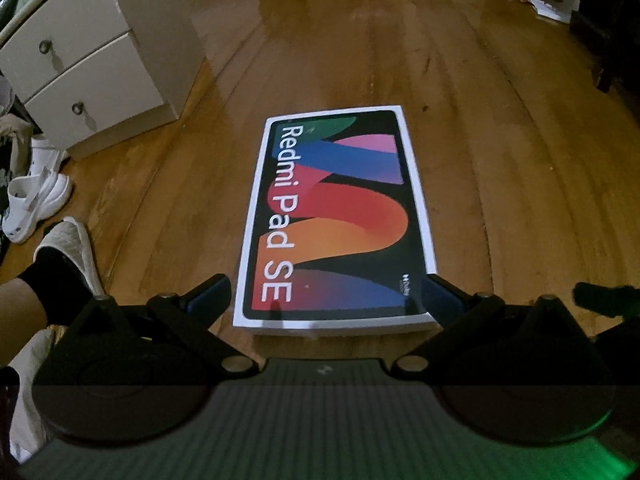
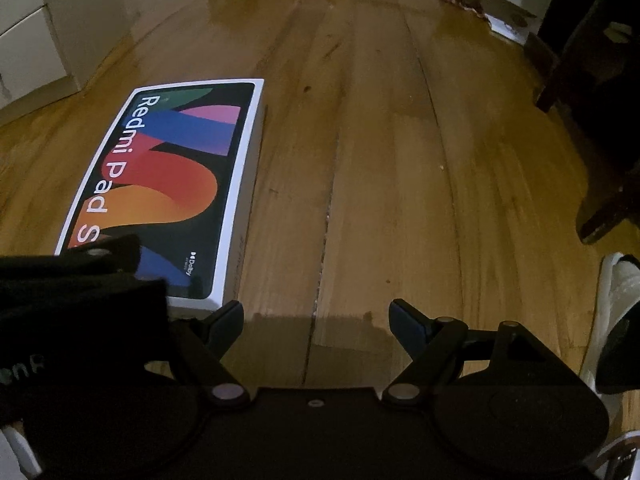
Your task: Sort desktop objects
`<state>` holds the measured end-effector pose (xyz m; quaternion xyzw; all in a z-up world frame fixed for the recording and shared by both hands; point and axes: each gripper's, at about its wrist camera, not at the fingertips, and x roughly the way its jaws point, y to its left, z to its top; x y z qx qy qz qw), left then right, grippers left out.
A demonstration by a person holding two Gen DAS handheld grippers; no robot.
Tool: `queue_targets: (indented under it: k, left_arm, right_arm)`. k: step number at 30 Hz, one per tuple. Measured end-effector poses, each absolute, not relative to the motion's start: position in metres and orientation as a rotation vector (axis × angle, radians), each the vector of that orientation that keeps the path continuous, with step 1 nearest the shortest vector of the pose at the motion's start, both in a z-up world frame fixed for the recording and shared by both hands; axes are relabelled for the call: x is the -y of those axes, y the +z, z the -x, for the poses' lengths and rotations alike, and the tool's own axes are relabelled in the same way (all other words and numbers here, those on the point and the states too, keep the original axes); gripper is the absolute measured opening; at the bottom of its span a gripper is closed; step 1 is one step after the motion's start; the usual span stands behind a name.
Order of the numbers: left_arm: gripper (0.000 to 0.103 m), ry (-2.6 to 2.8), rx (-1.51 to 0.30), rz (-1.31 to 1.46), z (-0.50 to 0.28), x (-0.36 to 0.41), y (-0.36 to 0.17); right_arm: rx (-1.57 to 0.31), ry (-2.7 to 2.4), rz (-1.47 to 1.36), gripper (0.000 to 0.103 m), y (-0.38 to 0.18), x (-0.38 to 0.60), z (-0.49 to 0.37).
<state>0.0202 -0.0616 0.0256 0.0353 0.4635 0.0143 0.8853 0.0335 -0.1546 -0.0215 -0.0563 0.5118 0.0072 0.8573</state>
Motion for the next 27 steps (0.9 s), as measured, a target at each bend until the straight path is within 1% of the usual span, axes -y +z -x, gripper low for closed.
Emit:
queue_targets:
  k: [7,13,27]
  left_arm:
    - [0.103,0.045,-1.015,-0.025,-0.016,0.044,0.013]
    - [0.103,0.074,-0.977,-0.052,-0.015,0.046,0.012]
    - [0.103,0.037,-1.001,-0.011,-0.019,0.046,0.009]
  right_arm:
    - [-1.057,0.051,0.155,0.084,-0.018,0.139,-0.025]
    - [-1.067,0.065,0.182,0.084,-0.023,0.134,-0.027]
    - [-1.121,0.094,0.172,0.084,-0.037,0.129,-0.03]
